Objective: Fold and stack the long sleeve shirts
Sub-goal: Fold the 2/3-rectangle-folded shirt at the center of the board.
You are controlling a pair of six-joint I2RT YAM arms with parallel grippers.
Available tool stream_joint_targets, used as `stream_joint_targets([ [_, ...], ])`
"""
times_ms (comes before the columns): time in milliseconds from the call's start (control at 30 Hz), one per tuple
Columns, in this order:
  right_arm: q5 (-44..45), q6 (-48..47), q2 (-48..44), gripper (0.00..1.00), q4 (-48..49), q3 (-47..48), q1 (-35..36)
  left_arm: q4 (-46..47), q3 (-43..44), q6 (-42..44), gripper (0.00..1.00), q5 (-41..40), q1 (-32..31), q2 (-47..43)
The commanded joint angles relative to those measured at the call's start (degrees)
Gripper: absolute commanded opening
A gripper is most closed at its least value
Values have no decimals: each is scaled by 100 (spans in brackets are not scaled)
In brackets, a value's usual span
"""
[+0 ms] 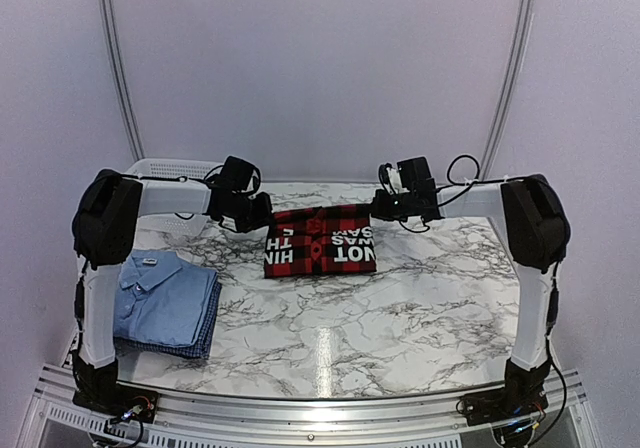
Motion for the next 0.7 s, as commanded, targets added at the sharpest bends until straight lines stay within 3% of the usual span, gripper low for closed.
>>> stream_joint_targets([
  [0,335,19,-458,0,-386,-4,-31,-217,-199,-99,0,75,37,-471],
  [100,307,33,-375,0,-516,75,-30,-246,-125,-141,0,163,37,-351],
  [200,287,84,-356,1,-696,160,0,-289,-20,-91,9,249,37,-242],
  [267,383,88,-437,11,-840,188,79,-310,35,0,27,257,37,-265],
  [367,564,56,-615,31,-1077,192,251,-366,95,99,41,218,37,-361],
  [433,611,87,-865,37,-1078,65,378,-383,69,134,48,189,37,-466],
  [567,575,171,-1226,37,-924,-296,712,-396,-194,139,50,48,21,-792],
  [667,396,272,-1322,25,-835,-496,985,-397,-417,143,50,-50,-33,-1025],
])
